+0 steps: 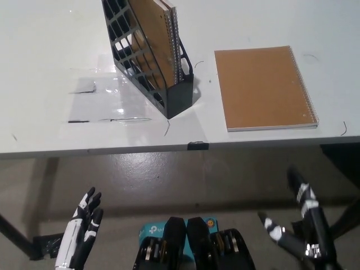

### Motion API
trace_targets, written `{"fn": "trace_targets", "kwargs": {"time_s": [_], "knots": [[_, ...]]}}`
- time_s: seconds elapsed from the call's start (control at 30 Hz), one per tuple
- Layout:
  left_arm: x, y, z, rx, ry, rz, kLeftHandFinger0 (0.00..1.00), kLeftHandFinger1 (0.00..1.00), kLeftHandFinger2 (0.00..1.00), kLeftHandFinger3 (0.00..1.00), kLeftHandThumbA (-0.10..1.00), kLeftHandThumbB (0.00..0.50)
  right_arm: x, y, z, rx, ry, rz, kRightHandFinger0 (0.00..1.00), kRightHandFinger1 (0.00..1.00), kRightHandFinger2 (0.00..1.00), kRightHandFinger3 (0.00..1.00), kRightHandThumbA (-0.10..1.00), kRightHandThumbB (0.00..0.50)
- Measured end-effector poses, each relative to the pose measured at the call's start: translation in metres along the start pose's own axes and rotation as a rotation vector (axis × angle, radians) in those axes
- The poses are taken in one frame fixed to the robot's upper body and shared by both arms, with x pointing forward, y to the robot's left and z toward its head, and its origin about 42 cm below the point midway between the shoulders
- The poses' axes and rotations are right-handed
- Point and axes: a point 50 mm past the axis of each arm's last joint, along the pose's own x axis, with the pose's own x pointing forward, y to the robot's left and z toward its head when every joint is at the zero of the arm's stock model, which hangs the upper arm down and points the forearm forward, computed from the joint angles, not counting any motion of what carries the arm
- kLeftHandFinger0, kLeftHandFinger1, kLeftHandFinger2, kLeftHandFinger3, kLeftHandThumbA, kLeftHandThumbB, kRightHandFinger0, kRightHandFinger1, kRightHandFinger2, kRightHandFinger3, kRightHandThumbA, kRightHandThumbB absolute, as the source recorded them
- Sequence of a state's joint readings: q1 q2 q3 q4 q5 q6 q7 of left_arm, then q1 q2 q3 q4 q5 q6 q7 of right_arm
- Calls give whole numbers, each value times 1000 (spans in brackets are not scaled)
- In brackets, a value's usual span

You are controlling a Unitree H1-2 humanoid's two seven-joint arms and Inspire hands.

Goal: Use the right hand to pick up a book from the book holder on the left side and put it on another book on the right side

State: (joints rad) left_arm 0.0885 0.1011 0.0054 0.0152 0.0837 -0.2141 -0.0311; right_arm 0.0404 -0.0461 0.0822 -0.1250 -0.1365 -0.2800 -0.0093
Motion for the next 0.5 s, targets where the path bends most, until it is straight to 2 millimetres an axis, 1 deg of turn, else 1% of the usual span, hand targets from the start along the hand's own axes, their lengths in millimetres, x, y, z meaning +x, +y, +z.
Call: {"fn": "trace_targets", "kwargs": {"time_s": [0.03,0.07,0.1,0.13,0.17,0.2,0.23,0.27,0.3,0.33,0.37,0.4,0.43,0.47,0.5], "knots": [[1,0,4,1,-12,-1,1000,1000,1000,1000,844,159,12,1,9,-1,-40,0,1000,1000,1000,1000,759,147],[3,-1,7,1,-26,-3,1000,1000,1000,1000,826,160,23,1,16,-2,-72,1,1000,1000,1000,1000,760,162],[5,-1,11,1,-39,-4,1000,1000,1000,1000,822,160,38,2,25,-3,-109,4,1000,1000,1000,1000,760,160],[7,-2,13,0,-47,-5,1000,1000,1000,1000,813,151,53,3,33,-3,-142,8,1000,1000,1000,1000,734,181],[9,-3,15,-2,-53,-6,1000,1000,1000,1000,804,147,65,3,40,2,-161,10,1000,1000,1000,1000,733,189],[11,-3,15,-3,-56,-6,1000,1000,1000,1000,813,159,79,4,47,11,-177,12,1000,1000,1000,1000,740,184],[12,-4,16,-3,-60,-6,1000,1000,1000,1000,821,168,92,4,54,18,-189,13,1000,1000,1000,1000,750,192],[13,-4,16,-3,-61,-6,1000,1000,1000,1000,827,173,103,5,58,22,-197,15,1000,1000,1000,1000,752,193],[14,-5,15,-3,-59,-7,1000,1000,1000,1000,829,172,115,6,63,28,-200,18,1000,1000,1000,1000,757,204],[15,-6,14,-3,-55,-7,1000,1000,1000,1000,828,170,129,7,67,34,-204,23,1000,1000,1000,1000,748,215],[15,-6,11,-2,-44,-8,1000,1000,1000,1000,826,169,143,9,71,37,-205,29,1000,1000,1000,1000,744,216],[15,-6,10,-2,-42,-8,1000,1000,1000,1000,835,167,145,10,70,37,-198,31,1000,1000,1000,1000,741,221],[14,-7,3,1,-18,-12,1000,1000,1000,1000,831,154,167,13,71,36,-185,45,1000,1000,1000,1000,746,211],[14,-7,1,3,-10,-13,1000,1000,1000,1000,836,149,176,14,72,35,-177,50,1000,1000,1000,1000,738,211],[12,-8,-4,6,7,-16,1000,1000,1000,1000,825,155,192,17,72,29,-162,60,1000,1000,1000,1000,749,226]]}}
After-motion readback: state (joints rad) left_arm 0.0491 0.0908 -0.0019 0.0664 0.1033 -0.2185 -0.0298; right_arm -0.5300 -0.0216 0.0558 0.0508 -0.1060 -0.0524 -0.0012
